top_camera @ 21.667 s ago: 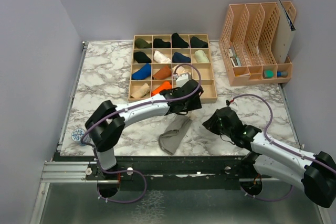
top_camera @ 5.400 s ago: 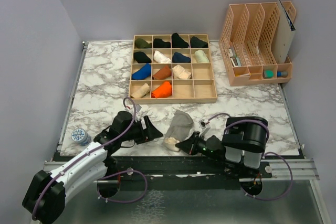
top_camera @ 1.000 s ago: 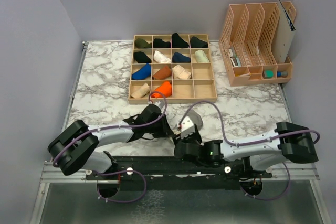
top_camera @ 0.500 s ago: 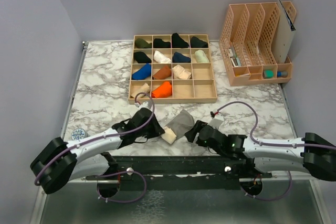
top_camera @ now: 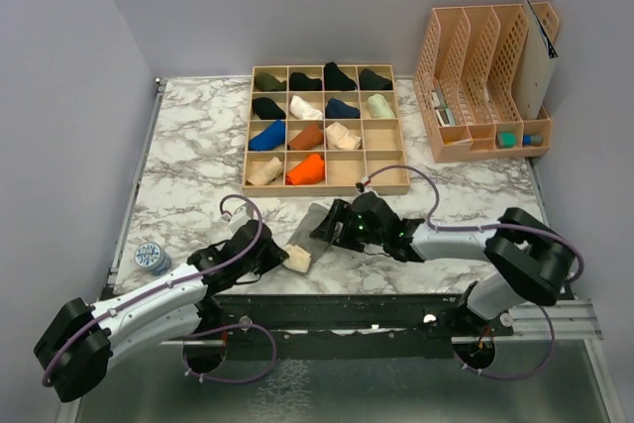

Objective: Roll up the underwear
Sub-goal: Roll the underwear to the center of the board.

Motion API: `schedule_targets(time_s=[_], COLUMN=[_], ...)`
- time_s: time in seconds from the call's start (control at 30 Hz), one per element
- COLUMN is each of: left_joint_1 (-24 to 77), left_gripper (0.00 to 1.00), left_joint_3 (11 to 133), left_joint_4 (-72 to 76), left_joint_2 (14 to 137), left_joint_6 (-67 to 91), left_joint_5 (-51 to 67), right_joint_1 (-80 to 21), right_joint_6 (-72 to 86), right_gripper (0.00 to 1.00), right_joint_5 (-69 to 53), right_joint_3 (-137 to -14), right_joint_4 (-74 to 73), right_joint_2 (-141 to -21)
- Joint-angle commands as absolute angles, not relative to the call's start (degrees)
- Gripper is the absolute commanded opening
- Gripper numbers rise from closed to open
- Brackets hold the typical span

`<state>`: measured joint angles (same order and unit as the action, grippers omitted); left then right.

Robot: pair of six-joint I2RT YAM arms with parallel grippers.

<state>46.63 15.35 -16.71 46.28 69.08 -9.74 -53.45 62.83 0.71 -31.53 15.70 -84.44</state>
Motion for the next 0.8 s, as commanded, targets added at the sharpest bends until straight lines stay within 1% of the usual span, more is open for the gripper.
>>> schedule_targets(time_s=[0.0,0.1,0.2,0.37,0.43,0.5,0.57,0.63,0.67,0.77], left_joint_1=[49.16,50.34,50.36,50.36,50.36,50.36,50.36,50.41,50.44,50.53], left_gripper=[0.0,0.0,0.0,0.0,0.0,0.0,0.0,0.0,0.0,0.0], left_joint_3=[15.66,15.21,13.41,11.68,11.87,12.61,13.86,15.41,16.25,18.65], left_joint_4=[-22.09,-24.54,-25.68,-28.55,-28.67,-28.84,-28.79,-28.43,-28.28,-28.14], left_joint_2=[48.01,46.81,43.44,38.67,38.41,39.32,41.02,42.64,43.43,45.53], left_joint_6=[72.57,76.06,80.21,86.75,87.26,86.87,85.56,83.38,81.68,78.91], left_joint_5=[-10.59,-13.03,-15.22,-19.91,-20.5,-20.64,-20.62,-20.72,-20.86,-20.96], right_joint_1=[-50.3,-49.51,-49.41,-49.21,-49.22,-49.2,-49.21,-49.28,-49.42,-50.83], right_joint_6=[57.31,56.13,53.49,47.93,45.41,42.16,37.66,28.91,23.29,8.07], right_gripper=[0.82,0.82,0.82,0.82,0.82,0.82,0.82,0.82,0.82,0.81], right_joint_5=[-10.53,-11.93,-12.19,-14.17,-12.99,-10.07,-7.64,-7.23,-8.03,-14.9], right_joint_3=[-36.93,-39.26,-43.61,-48.53,-48.65,-46.05,-41.34,-35.17,-31.22,-21.91], right_joint_4=[16.72,17.49,12.36,9.08,7.78,8.71,12.76,21.12,29.01,44.95], right_joint_2=[-92.48,-95.81,-98.37,-101.41,-100.08,-96.34,-91.38,-85.71,-82.9,-76.69])
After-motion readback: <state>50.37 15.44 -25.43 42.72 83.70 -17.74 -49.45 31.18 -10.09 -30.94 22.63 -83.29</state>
